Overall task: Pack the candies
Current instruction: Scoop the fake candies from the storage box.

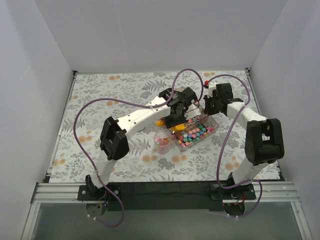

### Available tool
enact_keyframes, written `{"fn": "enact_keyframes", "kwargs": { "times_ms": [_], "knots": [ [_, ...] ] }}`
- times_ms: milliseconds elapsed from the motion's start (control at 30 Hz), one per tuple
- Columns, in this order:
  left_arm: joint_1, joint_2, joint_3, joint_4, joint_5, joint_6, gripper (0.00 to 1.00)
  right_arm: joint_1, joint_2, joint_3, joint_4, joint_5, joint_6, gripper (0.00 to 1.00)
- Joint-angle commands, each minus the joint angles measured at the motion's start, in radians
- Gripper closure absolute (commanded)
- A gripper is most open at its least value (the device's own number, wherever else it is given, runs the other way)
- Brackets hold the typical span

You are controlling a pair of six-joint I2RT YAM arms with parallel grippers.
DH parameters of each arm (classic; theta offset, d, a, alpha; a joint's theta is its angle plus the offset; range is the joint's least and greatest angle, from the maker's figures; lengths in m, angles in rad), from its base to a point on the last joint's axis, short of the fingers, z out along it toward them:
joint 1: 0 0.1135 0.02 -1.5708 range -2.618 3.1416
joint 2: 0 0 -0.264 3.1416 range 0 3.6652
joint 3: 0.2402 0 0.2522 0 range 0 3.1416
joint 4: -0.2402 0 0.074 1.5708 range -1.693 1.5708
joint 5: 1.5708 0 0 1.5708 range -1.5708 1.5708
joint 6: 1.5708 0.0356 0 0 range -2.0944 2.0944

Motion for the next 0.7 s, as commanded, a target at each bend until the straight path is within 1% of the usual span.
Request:
{"fn": "enact_keyframes", "kwargs": {
  "times_ms": [0,167,300,467,667],
  "knots": [
    [-0.005,0.012,0.064,0.000,-0.026,-0.002,1.00,0.010,-0.005,0.034,0.029,-0.001,0.013,0.99],
    [-0.003,0.026,0.064,-0.003,-0.034,0.002,1.00,0.022,-0.025,0.016,0.029,0.007,0.023,0.99],
    [-0.003,0.019,0.056,-0.006,-0.057,0.001,1.00,0.031,-0.038,0.005,0.029,0.042,0.023,0.99],
    [-0.003,-0.023,0.015,-0.014,-0.115,0.005,1.00,0.045,-0.055,-0.011,0.039,0.077,0.021,0.99],
    [0.000,-0.023,-0.011,-0.011,-0.127,0.019,1.00,0.065,-0.065,-0.014,0.048,0.111,0.018,0.99]
  ]
}}
